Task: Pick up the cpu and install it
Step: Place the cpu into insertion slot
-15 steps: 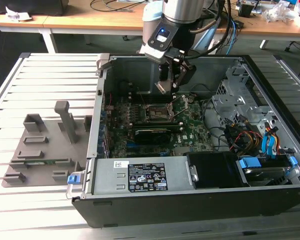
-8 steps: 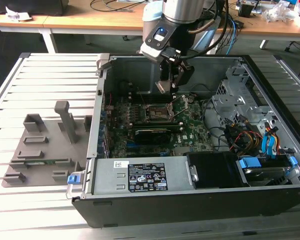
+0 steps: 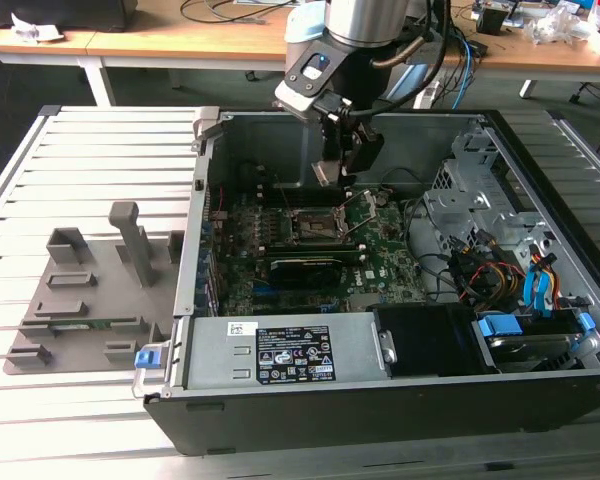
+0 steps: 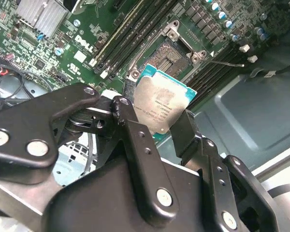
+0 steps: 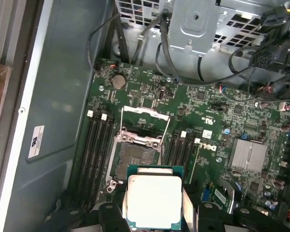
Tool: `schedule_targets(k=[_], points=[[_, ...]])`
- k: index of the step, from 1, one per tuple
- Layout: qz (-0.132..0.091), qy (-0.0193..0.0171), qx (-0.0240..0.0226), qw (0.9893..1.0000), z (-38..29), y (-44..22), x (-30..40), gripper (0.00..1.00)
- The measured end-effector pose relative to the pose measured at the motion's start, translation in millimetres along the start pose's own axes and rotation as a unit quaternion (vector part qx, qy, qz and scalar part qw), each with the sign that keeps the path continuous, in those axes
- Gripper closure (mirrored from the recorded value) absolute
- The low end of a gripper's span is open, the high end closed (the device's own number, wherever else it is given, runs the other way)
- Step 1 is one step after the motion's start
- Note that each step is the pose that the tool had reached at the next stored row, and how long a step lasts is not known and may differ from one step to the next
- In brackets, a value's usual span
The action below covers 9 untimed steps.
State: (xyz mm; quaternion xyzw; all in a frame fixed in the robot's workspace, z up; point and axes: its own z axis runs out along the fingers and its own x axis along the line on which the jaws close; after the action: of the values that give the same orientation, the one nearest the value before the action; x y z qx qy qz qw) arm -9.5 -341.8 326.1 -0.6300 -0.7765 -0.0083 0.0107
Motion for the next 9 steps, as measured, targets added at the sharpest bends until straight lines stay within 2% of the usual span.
schedule_targets(k=[7,9], points=[[0.031,-0.0003,-0.0008,0.9995,0.1,0.0,0.0,0.46],[0.051,-0.0003,-0.0013,0.9987,0.2,0.0,0.0,0.46]])
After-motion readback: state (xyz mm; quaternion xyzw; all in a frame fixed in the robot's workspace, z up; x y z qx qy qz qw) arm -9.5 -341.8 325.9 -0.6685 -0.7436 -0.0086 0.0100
